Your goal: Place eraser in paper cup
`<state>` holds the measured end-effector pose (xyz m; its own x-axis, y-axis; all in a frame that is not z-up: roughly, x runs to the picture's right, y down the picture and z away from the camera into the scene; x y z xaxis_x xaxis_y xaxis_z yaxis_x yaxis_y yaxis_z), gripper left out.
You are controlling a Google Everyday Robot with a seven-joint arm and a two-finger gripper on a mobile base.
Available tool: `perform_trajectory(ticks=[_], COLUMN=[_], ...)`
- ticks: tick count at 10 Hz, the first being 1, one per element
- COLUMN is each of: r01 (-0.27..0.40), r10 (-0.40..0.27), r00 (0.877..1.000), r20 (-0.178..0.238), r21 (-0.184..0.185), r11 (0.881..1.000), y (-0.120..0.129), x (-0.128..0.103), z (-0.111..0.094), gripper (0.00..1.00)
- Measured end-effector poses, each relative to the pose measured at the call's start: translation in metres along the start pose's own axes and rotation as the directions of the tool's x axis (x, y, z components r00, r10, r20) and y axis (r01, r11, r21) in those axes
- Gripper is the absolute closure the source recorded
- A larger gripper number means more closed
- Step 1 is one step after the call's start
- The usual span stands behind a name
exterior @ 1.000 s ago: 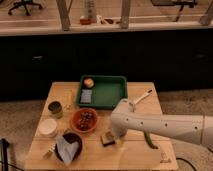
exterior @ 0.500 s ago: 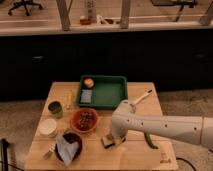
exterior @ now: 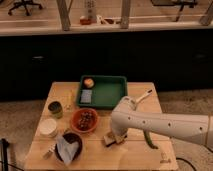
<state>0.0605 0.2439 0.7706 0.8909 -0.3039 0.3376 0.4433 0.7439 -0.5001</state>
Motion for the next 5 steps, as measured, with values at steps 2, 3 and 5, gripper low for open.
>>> perform_trajectory(ticks=[2, 3, 5], r01=[0.029, 0.045, 0.082], r10=[-0.029, -0.044, -0.082], r00=[1.0, 0.999, 0.997], r20=[-0.01, -0.013, -0.014], r21=[0.013, 0.021, 0.038], r11=[0.999, 0.999, 0.996], y=[-0.004, -0.006, -0.009], x=[0.0, -0.001, -0.002], z=[-0.011, -0.017, -0.026], gripper=[1.0, 1.0, 1.0])
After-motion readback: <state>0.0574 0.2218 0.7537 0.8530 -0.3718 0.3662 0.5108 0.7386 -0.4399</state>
